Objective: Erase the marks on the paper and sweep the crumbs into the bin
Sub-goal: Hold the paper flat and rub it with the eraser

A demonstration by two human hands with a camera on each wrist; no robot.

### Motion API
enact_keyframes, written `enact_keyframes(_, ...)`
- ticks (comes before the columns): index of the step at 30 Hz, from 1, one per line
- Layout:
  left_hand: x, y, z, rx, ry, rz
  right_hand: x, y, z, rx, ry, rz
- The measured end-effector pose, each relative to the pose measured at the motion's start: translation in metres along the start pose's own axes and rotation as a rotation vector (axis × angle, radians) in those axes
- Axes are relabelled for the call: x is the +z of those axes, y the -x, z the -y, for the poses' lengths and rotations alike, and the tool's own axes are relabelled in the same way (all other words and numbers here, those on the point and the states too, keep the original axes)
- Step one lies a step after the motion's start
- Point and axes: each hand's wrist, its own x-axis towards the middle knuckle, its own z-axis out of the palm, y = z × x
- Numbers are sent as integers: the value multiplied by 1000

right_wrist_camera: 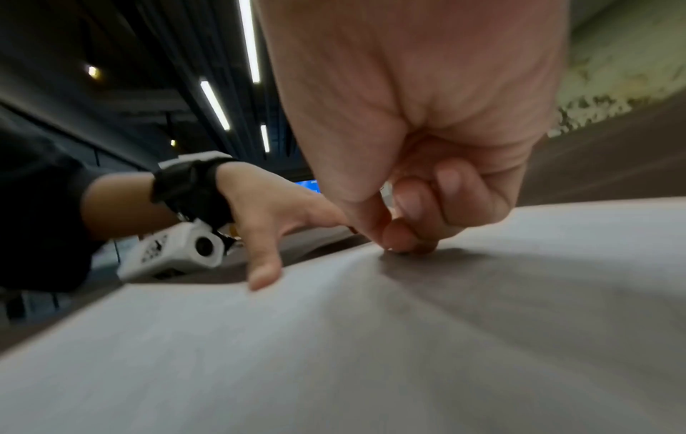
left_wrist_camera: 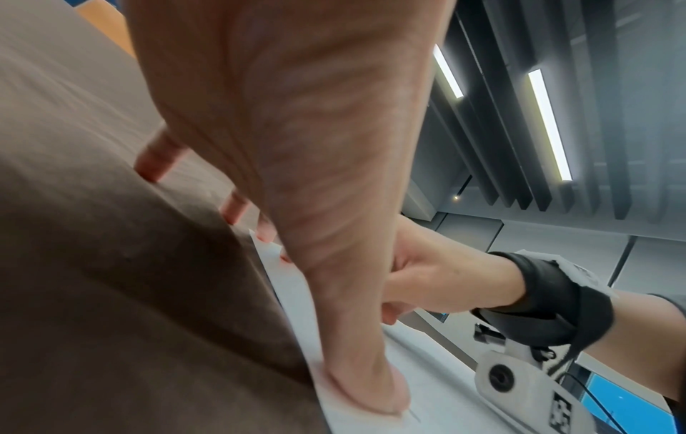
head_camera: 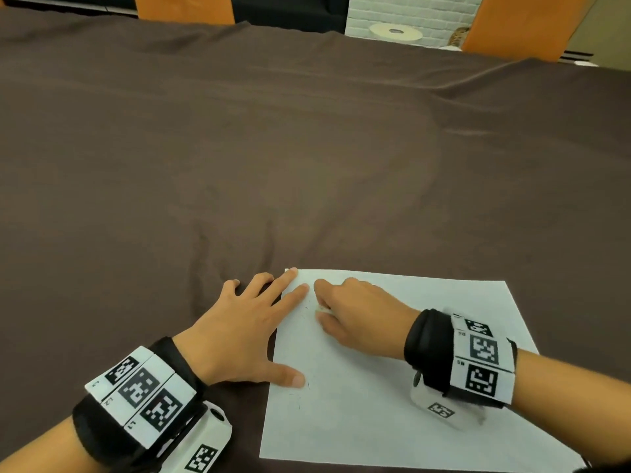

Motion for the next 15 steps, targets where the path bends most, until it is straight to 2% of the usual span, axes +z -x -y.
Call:
enact_keyframes(1, 1, 0, 0, 1, 0, -5, -1, -1, -2, 0, -5, -2)
enact_keyframes(5, 2, 0, 0, -3, 1, -3, -19, -14, -26, 154, -15, -91)
enact_keyframes(7, 2, 0, 0, 0, 3, -9, -17, -12, -18, 117, 10, -78)
enact_keyframes(10, 0, 0, -1, 1, -10, -17, -3, -2, 1, -21, 19, 2)
enact_keyframes(15, 2, -2, -1, 10, -67, 10, -19, -8, -25, 120, 41, -76)
